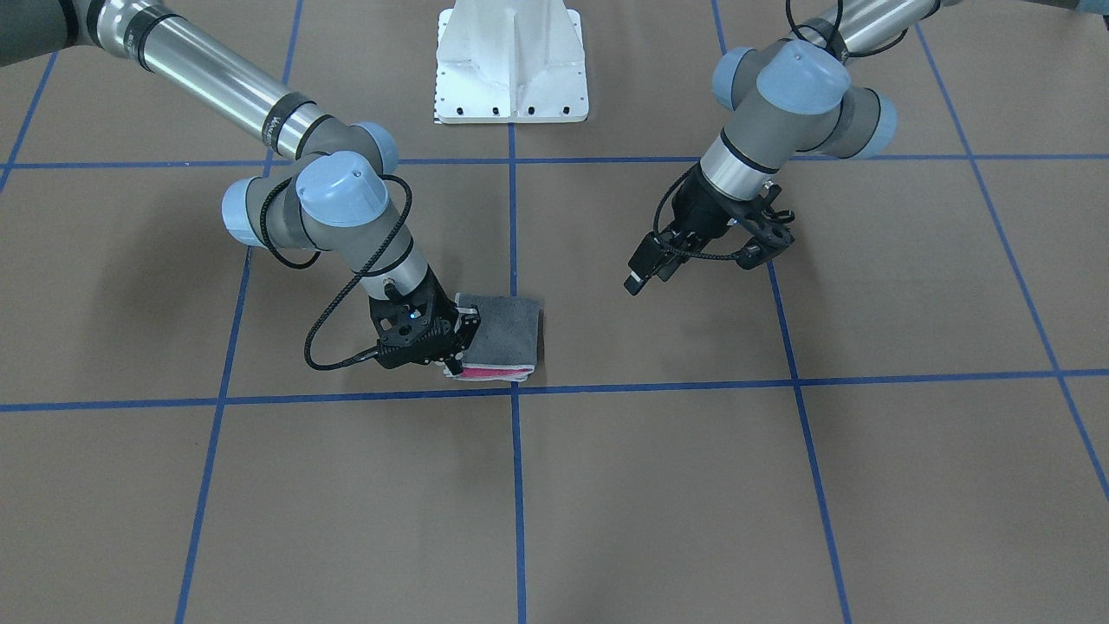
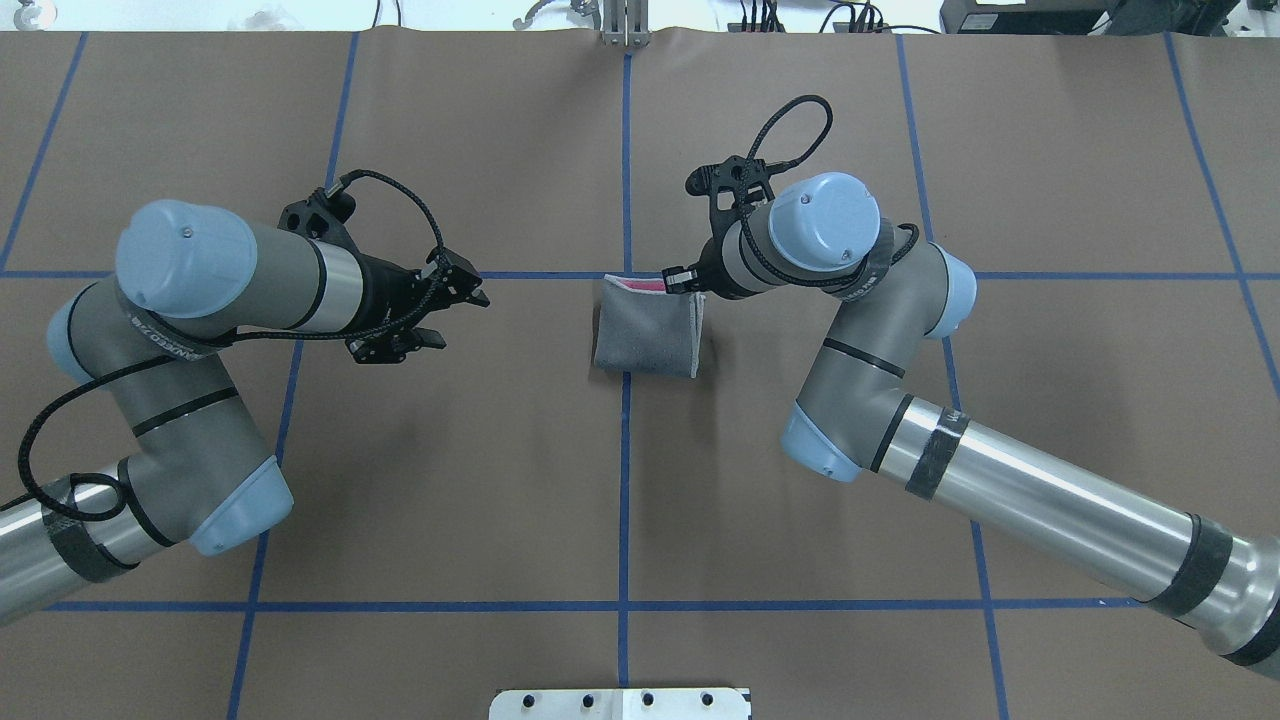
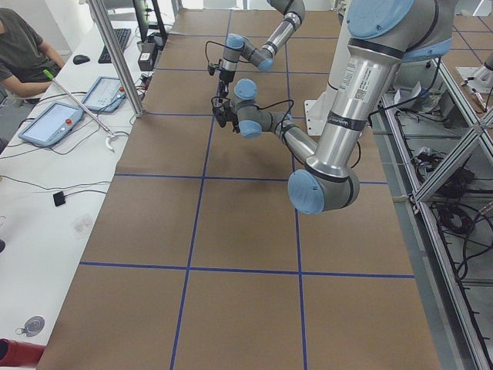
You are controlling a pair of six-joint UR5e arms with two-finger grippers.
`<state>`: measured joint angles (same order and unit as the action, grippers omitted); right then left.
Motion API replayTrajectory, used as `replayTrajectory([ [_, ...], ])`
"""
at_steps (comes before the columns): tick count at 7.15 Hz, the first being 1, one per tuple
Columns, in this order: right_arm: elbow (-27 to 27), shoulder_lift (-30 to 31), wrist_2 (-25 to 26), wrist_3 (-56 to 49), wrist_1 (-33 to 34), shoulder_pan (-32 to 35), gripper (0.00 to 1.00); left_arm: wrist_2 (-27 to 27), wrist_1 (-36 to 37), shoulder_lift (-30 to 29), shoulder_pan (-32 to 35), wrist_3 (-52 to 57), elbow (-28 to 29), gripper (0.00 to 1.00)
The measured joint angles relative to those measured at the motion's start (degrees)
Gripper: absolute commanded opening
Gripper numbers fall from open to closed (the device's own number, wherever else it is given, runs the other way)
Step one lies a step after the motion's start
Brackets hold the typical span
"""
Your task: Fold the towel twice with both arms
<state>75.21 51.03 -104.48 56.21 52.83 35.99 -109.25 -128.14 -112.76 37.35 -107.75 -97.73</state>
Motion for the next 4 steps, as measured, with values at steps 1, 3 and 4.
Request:
replayTrajectory([
  [1,0.1,0.0,-0.3,-0.3,0.0,0.5,0.00,0.0,0.0,0.0,0.0,0.0,0.0,0.74],
  [3,0.2,0.1,-0.7,-0.9,0.0,1.1,0.00,0.0,0.0,0.0,-0.1,0.0,0.0,0.74],
  [4,0.2,0.1,-0.7,-1.1,0.0,1.3,0.00,0.0,0.0,0.0,-0.1,0.0,0.0,0.74],
])
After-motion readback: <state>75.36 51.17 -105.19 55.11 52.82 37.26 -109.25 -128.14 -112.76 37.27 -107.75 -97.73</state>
